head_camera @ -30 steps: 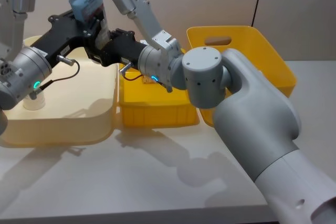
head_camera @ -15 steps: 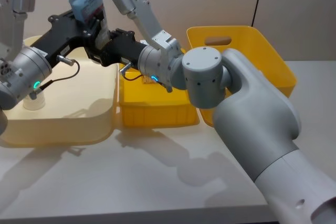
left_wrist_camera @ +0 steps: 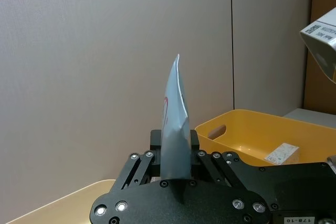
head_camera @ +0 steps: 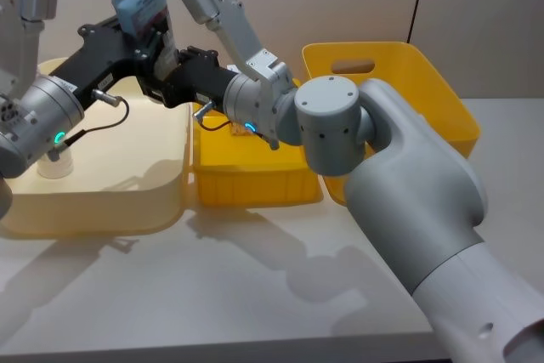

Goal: Bimanual collaborative sorting of washing and personal care products

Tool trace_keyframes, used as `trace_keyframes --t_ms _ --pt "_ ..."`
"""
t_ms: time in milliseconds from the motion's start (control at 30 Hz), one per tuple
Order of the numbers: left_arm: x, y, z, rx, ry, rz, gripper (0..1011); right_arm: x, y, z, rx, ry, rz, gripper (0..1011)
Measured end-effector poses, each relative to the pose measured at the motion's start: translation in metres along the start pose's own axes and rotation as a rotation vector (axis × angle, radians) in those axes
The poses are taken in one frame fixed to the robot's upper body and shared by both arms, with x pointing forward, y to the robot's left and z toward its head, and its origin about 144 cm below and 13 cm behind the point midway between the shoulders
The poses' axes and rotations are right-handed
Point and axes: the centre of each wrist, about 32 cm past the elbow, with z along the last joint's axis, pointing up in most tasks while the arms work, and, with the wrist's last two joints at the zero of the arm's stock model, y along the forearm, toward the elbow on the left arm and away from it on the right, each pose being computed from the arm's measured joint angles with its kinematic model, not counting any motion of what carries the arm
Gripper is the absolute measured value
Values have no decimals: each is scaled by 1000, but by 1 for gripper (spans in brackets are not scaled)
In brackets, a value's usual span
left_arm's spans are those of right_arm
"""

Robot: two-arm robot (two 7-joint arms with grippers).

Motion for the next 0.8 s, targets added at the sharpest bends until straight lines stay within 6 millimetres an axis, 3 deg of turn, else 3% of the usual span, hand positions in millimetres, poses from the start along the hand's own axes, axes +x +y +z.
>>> trace_keyframes --t_ms 133,467,800 --pt "0 0 0 0 0 0 335 0 0 0 0 0 0 604" --pt "0 0 0 0 0 0 647 0 1 0 0 -1 0 604" --pt "0 0 0 0 0 0 959 15 -3 2 10 -27 -38 604"
